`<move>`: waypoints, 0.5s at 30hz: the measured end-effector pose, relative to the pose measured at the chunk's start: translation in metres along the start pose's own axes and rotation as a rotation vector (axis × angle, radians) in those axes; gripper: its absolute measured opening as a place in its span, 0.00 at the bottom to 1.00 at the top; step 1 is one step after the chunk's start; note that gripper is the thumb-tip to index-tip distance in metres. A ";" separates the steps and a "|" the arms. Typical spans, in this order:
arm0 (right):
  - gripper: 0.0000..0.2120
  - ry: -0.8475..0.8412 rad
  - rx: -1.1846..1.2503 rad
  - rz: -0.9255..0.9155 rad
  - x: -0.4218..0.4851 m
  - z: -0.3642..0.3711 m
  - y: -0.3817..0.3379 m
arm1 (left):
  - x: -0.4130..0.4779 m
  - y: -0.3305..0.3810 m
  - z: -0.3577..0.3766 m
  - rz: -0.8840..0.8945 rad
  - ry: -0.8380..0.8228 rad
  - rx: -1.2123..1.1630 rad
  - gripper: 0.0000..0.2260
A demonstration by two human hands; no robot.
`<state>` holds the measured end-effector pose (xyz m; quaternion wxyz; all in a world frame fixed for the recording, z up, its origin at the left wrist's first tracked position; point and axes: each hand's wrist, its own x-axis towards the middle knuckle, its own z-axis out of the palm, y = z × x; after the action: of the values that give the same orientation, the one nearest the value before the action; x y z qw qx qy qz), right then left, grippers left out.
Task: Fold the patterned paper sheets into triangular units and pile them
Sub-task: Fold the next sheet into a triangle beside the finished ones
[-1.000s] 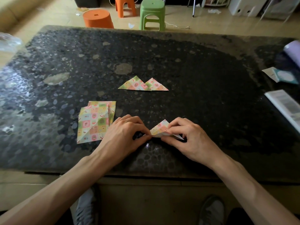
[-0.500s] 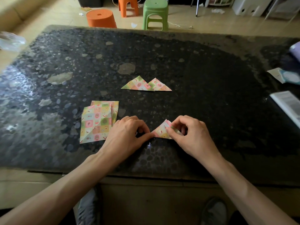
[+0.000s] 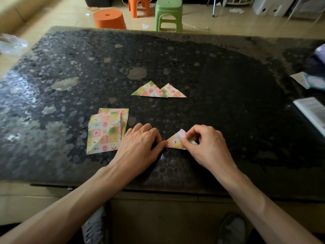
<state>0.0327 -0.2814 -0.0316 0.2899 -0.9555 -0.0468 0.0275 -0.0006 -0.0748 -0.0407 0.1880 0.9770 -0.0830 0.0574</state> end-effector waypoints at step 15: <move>0.08 -0.020 0.126 0.054 0.000 -0.006 -0.002 | 0.008 0.007 -0.007 -0.094 -0.095 0.037 0.14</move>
<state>0.0328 -0.2831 -0.0253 0.3483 -0.9359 -0.0219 0.0480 0.0052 -0.0795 -0.0307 0.1684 0.9847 -0.0448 0.0034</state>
